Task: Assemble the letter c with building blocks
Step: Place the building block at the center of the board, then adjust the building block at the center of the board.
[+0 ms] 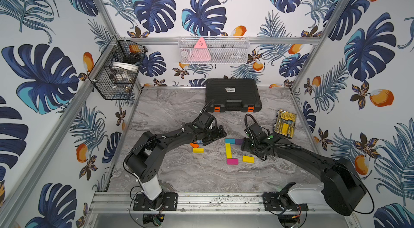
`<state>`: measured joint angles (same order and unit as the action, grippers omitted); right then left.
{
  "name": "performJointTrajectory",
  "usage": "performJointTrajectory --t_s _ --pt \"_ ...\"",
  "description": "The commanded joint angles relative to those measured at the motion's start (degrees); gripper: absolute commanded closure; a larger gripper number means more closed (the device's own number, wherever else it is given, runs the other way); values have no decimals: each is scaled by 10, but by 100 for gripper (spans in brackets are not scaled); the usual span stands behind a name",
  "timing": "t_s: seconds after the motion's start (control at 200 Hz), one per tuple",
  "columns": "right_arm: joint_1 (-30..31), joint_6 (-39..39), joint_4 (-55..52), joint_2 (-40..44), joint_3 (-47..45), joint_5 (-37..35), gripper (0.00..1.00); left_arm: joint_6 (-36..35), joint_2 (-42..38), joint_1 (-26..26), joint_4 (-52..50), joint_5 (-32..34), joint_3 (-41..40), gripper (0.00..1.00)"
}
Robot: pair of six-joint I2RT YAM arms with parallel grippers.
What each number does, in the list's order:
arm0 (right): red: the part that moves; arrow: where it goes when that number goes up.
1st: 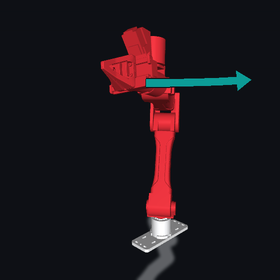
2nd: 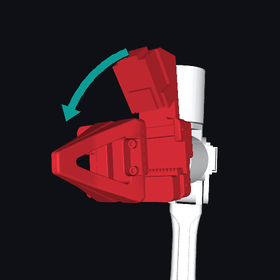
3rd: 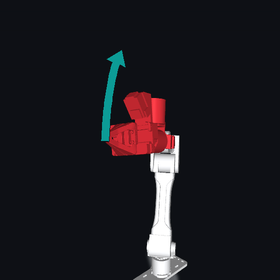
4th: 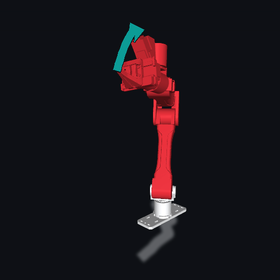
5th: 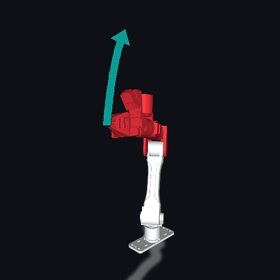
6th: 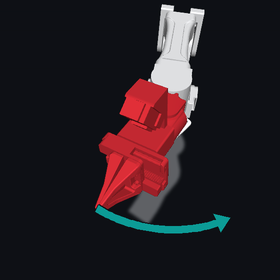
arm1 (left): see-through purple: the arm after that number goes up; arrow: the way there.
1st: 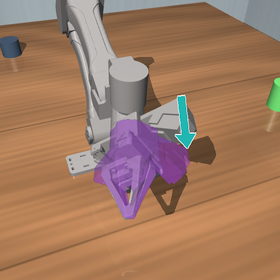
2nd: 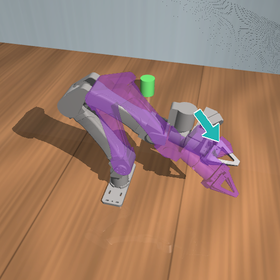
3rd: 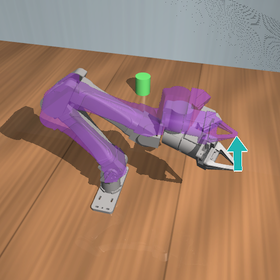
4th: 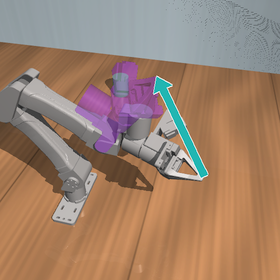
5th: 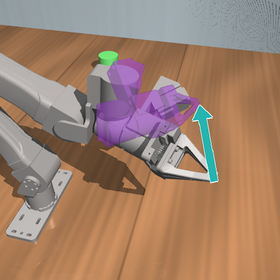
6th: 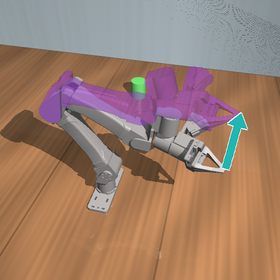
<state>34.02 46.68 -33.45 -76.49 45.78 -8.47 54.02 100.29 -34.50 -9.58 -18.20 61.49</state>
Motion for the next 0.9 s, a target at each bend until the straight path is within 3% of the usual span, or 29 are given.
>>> performJointTrajectory --t_s 0.0,0.345,0.896 --pt "-27 -11 5 -7 10 6 23 -2 23 -7 14 6 21 1" --pt "-100 -26 56 -28 -2 68 24 -6 102 -26 14 2 86 1" --pt "-134 -29 79 -29 -40 98 24 7 153 -45 28 -6 122 1"
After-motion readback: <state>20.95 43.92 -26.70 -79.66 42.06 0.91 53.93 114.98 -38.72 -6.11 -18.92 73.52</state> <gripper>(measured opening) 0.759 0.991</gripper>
